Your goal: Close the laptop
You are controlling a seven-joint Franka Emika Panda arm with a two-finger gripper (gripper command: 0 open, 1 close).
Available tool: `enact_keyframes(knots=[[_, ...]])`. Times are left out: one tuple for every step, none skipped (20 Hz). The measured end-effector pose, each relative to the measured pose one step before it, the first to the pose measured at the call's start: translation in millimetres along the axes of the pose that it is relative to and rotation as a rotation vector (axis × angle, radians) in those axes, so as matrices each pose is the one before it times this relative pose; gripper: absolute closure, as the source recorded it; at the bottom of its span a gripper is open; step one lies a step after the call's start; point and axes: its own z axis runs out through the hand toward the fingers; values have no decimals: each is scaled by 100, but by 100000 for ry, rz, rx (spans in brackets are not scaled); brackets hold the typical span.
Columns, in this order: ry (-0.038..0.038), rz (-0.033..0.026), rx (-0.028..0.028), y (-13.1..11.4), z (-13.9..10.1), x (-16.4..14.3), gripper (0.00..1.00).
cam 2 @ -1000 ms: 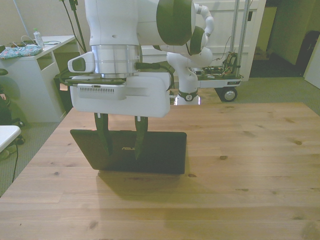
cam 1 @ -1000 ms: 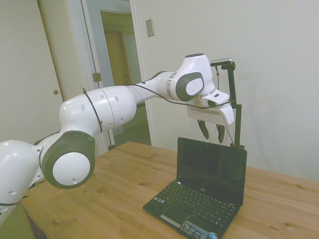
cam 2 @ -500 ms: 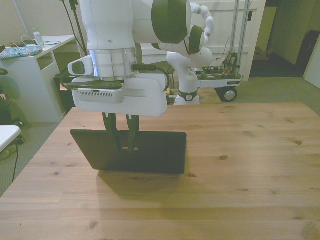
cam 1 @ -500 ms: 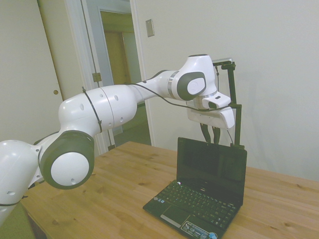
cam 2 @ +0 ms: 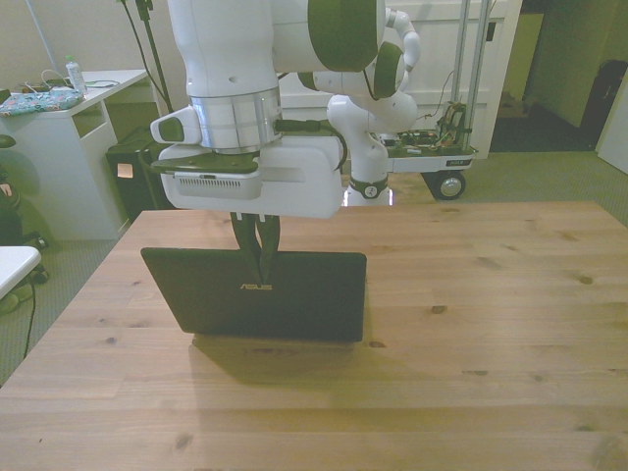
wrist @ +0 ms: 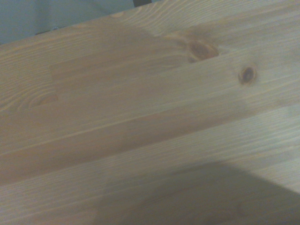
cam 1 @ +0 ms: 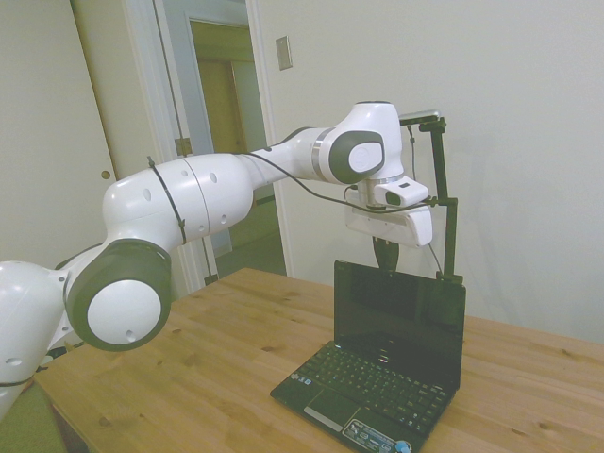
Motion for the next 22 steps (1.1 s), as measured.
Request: enact_keyframes(knots=[[-388,35,-570,-59,-186,-497,100],[-477,141,-648,-91,-204,-636,100],[-460,-9,-744,-76,-235,-730,100],[-312,-160,-590,-104,-298,-834,100],[-339,-121,-660,-89,-245,-878,100],[-337,68,-630,-77,-252,-909,100],[-380,304,-744,-9,-111,-849,100],[-420,200,-479,39,-9,-763,100],[-402,433,-467,130,191,-558,100],[-518,821,-429,323,302,-337,100],[-602,1016,-564,476,452,-135,100],[-528,926,-592,625,482,35,100],[-483,1020,-652,749,500,128,100],[-462,1192,-650,877,471,209,100],[-424,1338,-543,1009,377,221,100],[-480,1369,-549,1042,320,205,100],[-565,1141,-521,1070,327,134,100],[-376,957,-320,1035,295,83,100],[-361,776,-613,1032,355,8,100],[-331,552,-636,934,526,-27,100],[-262,286,-410,846,739,-40,100],[-206,151,-367,795,1024,-16,100]])
